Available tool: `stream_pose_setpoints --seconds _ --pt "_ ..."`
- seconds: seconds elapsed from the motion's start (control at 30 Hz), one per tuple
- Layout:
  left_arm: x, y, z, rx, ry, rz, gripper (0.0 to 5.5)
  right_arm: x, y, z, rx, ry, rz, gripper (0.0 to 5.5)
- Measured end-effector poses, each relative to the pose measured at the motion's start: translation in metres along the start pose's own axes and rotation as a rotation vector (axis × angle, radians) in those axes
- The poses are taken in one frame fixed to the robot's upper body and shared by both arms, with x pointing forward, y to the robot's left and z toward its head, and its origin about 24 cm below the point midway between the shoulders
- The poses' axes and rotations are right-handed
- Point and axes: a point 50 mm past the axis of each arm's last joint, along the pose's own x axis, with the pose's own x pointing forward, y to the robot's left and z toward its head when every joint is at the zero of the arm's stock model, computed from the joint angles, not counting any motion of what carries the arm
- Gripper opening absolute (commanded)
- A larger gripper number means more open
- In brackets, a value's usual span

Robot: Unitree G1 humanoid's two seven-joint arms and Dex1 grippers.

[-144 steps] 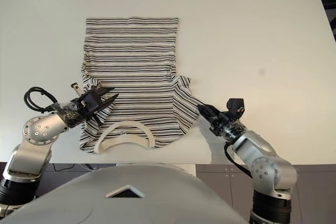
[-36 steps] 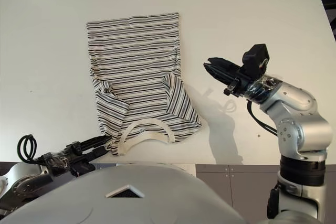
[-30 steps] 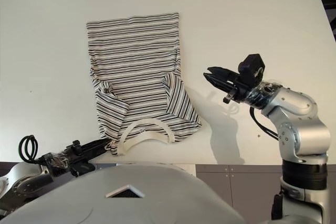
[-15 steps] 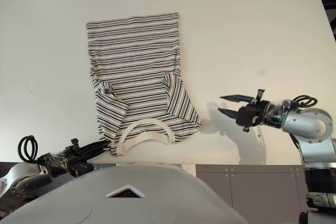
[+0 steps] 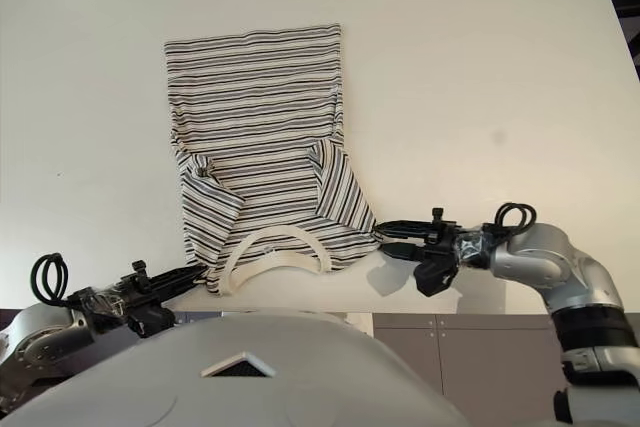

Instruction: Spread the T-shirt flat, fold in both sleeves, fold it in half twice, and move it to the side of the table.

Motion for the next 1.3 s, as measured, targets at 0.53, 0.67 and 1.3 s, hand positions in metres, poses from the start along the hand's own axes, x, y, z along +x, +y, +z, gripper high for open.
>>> stream_pose_setpoints --seconds 0.53,0.67,1.3 --pt "-0.001 0.001 -0.001 0.005 -0.008 -0.011 0.10 0.016 -0.011 -0.004 -0.008 0.031 -0.039 1.82" --pt "-0.001 0.001 -0.002 0.011 -0.013 -0.013 0.10 0.021 -0.011 -0.004 0.037 0.043 -0.030 1.09" --pt "-0.017 0.052 0.023 -0.127 -0.187 0.031 0.10 -0.003 -0.041 0.015 0.235 0.039 0.126 0.15"
